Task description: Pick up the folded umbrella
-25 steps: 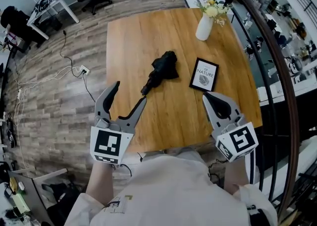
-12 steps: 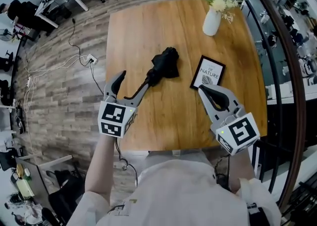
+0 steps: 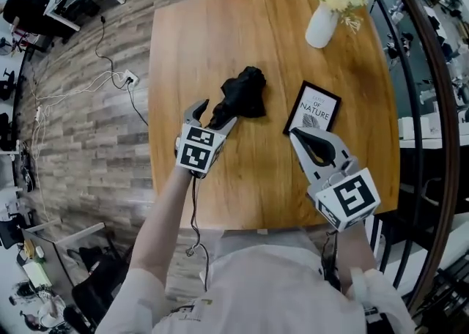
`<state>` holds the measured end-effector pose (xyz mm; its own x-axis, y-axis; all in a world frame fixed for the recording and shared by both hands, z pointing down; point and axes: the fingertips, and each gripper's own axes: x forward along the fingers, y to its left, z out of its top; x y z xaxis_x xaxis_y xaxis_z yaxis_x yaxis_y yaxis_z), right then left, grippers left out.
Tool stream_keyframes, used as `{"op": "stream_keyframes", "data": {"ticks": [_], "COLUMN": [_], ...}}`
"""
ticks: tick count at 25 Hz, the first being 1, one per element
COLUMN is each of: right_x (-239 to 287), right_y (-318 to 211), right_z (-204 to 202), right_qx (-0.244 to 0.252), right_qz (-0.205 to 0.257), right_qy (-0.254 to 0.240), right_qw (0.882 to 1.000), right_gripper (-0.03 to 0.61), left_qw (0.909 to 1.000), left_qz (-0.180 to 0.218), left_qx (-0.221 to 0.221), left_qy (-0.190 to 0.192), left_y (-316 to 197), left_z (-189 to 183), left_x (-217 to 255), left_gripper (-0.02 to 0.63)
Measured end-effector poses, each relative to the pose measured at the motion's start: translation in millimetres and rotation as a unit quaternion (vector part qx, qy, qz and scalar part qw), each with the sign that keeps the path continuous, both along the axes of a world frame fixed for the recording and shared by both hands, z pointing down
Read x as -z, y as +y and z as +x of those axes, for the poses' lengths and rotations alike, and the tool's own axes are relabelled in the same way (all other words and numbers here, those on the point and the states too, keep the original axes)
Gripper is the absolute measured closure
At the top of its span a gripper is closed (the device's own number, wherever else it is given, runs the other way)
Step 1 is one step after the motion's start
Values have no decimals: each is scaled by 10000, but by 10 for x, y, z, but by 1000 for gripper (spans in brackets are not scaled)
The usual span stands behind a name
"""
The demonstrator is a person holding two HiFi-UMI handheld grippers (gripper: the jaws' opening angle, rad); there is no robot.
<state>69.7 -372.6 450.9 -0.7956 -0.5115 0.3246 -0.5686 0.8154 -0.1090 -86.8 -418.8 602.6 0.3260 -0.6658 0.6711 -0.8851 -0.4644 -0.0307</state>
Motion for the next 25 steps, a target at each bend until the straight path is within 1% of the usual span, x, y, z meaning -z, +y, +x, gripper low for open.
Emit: {"op": "stream_keyframes", "data": {"ticks": [2, 4, 6, 9, 14, 16, 18, 19, 20, 22, 25], "right_x": [-137, -260, -366, -474, -743, -825, -876, -889, -893, -883, -828], "right_y": [-52, -104, -140, -184, -225, -227, -226, -225, -222, -222, -219], "right_z": [-78, -177, -255, -310, -420, -434, -440, -447, -453, -452, -425], "right_qx": [64, 174, 265, 290, 367, 402, 432, 441, 447, 440, 410], "right_qz": [-109, -184, -237, -322, -533, -593, -629, -637, -643, -657, -680], "right_qy": [36, 120, 211, 309, 318, 325, 346, 357, 364, 355, 319], "right_qw": [9999, 9996, 9991, 9986, 9974, 9969, 9965, 9964, 9963, 9962, 9963], "right_gripper": [549, 549, 549, 549, 549, 549, 549, 549, 551, 549, 549], "left_qw": [9998, 9986, 9970, 9952, 9908, 9890, 9886, 9891, 9897, 9899, 9888], "left_qz": [-182, -324, -548, -882, -1336, -1467, -1500, -1466, -1427, -1415, -1406], "left_qx": [-64, -210, -269, -182, -97, -73, -64, -58, -31, 120, 490], "left_qy": [-95, -348, -473, -387, -213, -195, -128, -111, -95, -5, 103], "left_y": [-95, -155, -193, -253, -334, -359, -378, -382, -379, -356, -255], "left_z": [-14, -37, -48, -52, -71, -63, -39, -35, -37, -43, -102], "left_x": [-323, -670, -956, -1249, -1681, -1781, -1761, -1735, -1721, -1728, -1750], "left_gripper": [264, 262, 258, 256, 253, 253, 261, 302, 318, 336, 357]}}
